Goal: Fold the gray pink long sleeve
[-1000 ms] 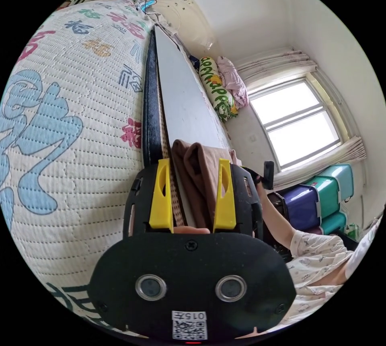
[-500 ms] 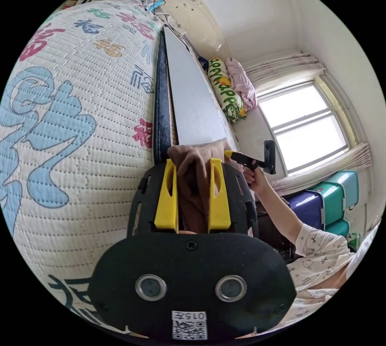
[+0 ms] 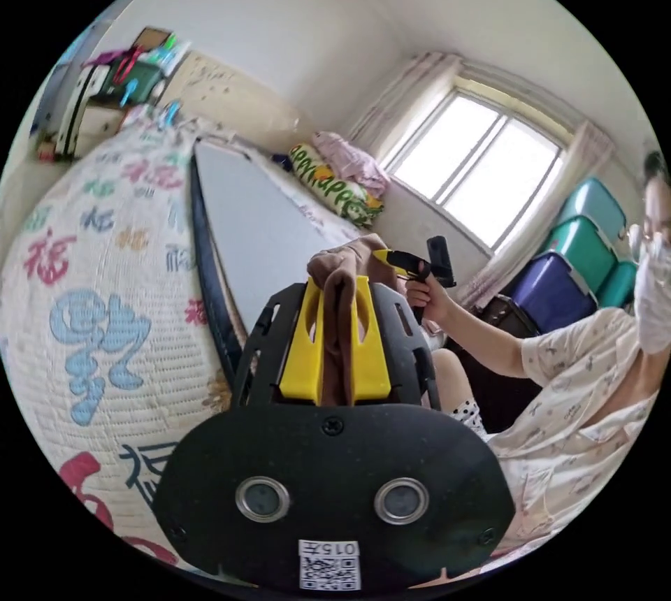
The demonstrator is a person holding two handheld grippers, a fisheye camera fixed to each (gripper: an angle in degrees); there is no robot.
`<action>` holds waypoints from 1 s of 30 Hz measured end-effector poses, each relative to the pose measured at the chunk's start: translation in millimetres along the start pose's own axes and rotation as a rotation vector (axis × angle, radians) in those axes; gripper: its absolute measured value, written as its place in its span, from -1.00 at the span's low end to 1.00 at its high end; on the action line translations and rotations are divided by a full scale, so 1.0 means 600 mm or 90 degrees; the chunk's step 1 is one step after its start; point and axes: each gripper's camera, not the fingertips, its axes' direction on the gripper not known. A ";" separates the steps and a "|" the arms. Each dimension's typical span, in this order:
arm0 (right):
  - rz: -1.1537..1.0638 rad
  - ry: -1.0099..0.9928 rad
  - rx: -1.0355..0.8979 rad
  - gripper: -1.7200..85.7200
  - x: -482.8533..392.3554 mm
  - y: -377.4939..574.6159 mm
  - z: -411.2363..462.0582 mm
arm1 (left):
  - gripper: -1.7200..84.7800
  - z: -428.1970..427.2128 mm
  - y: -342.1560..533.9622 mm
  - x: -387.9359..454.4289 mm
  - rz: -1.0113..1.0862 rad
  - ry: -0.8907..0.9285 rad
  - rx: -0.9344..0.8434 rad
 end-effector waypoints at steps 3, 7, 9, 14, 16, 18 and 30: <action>-0.027 -0.034 0.104 -0.82 -0.052 0.061 -0.111 | -0.83 -0.046 -0.057 0.116 0.095 0.049 0.041; -0.070 -0.031 0.207 -0.82 -0.122 0.142 -0.261 | -0.83 -0.068 -0.129 0.288 0.211 0.088 0.058; -0.094 -0.019 0.248 -0.82 -0.151 0.175 -0.326 | -0.83 -0.067 -0.163 0.357 0.252 0.109 0.062; -0.156 0.110 0.358 -0.82 -0.231 0.259 -0.517 | -0.83 -0.008 -0.267 0.547 0.343 0.172 0.071; -0.173 0.194 0.374 -0.82 -0.260 0.278 -0.570 | -0.83 0.029 -0.297 0.607 0.369 0.184 0.071; -0.195 0.280 0.397 -0.82 -0.285 0.300 -0.615 | -0.83 0.072 -0.323 0.657 0.382 0.206 0.074; -0.176 0.722 0.400 -0.81 -0.264 0.363 -0.716 | -0.83 0.439 -0.422 0.816 0.286 0.367 0.004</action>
